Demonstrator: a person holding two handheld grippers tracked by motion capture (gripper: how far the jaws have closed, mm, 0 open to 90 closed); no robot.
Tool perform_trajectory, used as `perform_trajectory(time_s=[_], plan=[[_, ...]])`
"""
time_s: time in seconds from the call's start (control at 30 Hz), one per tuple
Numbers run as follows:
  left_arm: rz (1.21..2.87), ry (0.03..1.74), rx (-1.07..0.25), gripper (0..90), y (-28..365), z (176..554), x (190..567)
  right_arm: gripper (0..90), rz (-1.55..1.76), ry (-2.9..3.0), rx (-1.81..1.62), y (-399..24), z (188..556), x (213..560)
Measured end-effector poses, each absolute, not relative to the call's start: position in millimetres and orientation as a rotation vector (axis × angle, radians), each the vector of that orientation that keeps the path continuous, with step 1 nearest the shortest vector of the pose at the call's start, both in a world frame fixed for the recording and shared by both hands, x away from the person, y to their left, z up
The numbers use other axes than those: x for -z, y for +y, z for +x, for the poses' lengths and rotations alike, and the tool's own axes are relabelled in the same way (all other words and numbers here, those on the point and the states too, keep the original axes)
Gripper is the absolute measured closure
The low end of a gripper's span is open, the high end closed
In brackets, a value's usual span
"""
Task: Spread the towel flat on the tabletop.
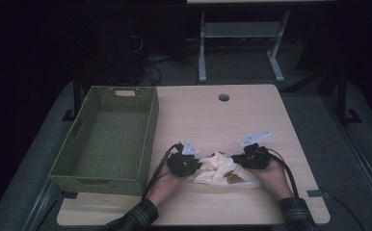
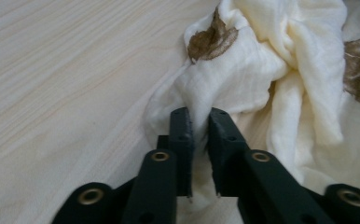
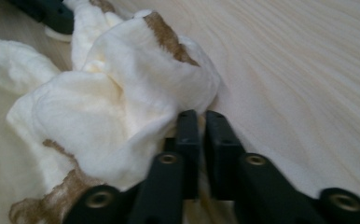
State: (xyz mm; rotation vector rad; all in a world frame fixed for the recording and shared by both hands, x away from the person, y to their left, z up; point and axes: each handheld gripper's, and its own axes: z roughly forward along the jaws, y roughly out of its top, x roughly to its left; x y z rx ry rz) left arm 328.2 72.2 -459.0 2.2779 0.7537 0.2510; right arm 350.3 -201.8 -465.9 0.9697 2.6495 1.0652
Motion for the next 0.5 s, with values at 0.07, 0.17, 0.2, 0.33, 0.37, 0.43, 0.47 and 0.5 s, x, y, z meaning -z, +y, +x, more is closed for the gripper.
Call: perform_trajectory(time_s=[0.07, 0.17, 0.2, 0.33, 0.37, 0.43, 0.47, 0.5], plan=[[2.276, 0.757, -0.259, 82.9, 71.2, 329.7, 458.0, 89.0, 0.962, 2.649, -1.048, -202.3, 349.0, 465.2], [2.267, 0.762, -0.274, 83.4, 72.2, 331.6, 455.2, 89.6, 0.96, 2.628, -1.03, -206.6, 346.7, 462.0], [2.255, 0.767, -0.277, 83.5, 73.2, 332.6, 454.1, 89.7, 0.968, 2.615, -1.037, -209.6, 345.9, 460.3], [2.231, 0.766, -0.291, 83.6, 72.1, 334.8, 452.0, 89.8, 0.992, 2.568, -1.061, -223.1, 341.3, 453.2], [2.229, 0.765, -0.297, 83.6, 71.1, 334.8, 452.0, 89.9, 0.999, 2.554, -1.052, -226.5, 339.3, 451.6], [2.241, 0.755, -0.332, 83.9, 69.8, 335.6, 450.7, 90.0, 1.011, 2.534, -1.051, -230.9, 336.5, 449.9], [2.241, 0.751, -0.37, 85.2, 70.6, 336.9, 449.5, 90.0, 1.005, 2.519, -1.029, -234.0, 335.0, 448.5], [2.23, 0.763, -0.368, 84.7, 72.0, 337.8, 448.7, 90.0, 1.007, 2.495, -0.992, -238.1, 332.7, 447.0]])
